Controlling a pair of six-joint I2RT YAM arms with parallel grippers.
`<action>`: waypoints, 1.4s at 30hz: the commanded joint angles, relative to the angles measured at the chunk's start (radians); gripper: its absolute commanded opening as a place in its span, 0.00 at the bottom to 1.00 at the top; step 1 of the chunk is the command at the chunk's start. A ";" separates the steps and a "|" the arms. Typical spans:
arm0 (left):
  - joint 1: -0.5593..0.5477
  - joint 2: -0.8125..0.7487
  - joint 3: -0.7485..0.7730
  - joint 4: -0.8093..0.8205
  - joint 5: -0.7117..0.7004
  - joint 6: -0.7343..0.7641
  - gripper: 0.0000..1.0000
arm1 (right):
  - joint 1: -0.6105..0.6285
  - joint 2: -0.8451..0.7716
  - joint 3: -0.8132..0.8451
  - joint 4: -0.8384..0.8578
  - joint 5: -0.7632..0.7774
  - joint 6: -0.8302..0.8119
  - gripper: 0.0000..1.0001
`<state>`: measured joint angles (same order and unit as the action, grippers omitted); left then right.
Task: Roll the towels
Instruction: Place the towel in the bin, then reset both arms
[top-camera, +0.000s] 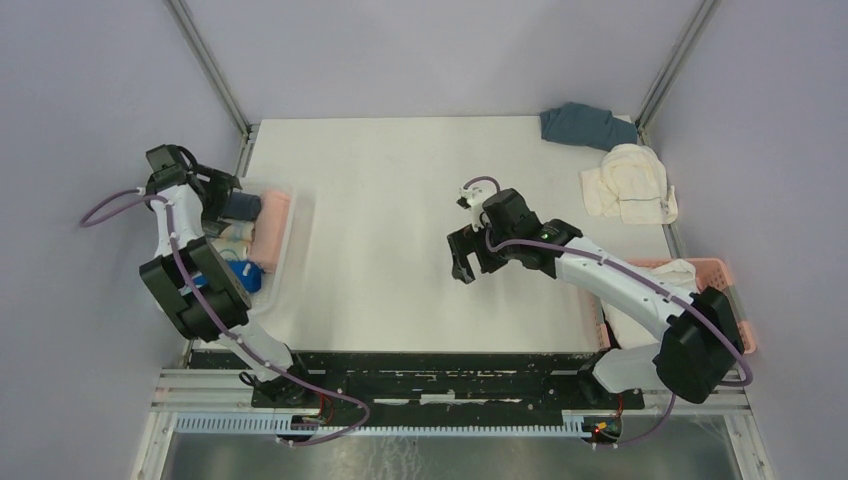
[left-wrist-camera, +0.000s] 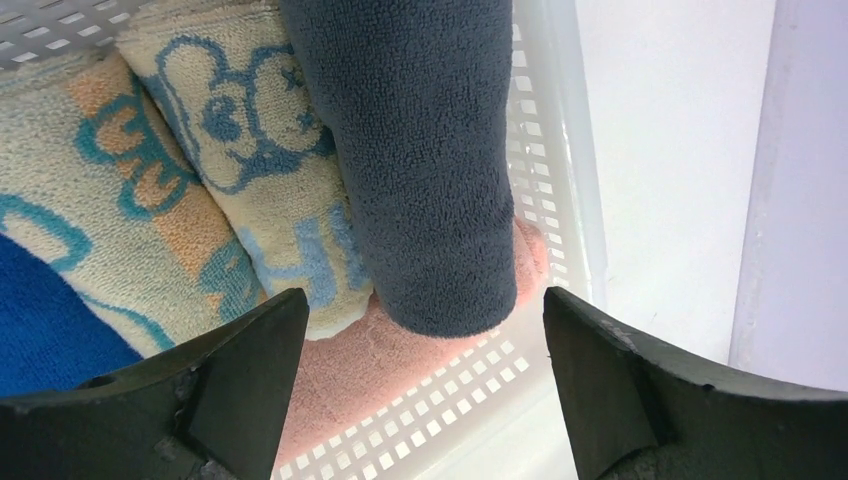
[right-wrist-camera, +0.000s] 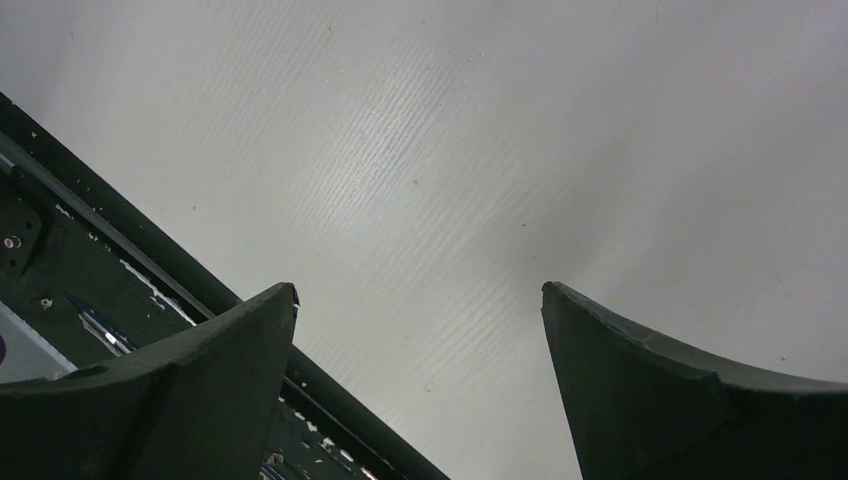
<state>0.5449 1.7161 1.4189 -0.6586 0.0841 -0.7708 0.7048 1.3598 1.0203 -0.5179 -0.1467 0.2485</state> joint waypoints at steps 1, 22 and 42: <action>0.020 -0.093 0.002 -0.003 -0.025 0.008 0.94 | -0.003 -0.062 0.000 0.004 0.051 -0.004 1.00; -0.385 -0.692 -0.145 -0.011 -0.056 0.451 0.99 | -0.106 -0.417 0.064 -0.082 0.804 -0.031 1.00; -0.566 -1.128 -0.365 -0.049 -0.312 0.404 0.99 | -0.106 -0.597 -0.026 0.055 0.773 -0.016 1.00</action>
<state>-0.0181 0.5762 1.1286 -0.7258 -0.2375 -0.2977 0.5999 0.7647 1.0222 -0.5232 0.6323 0.2195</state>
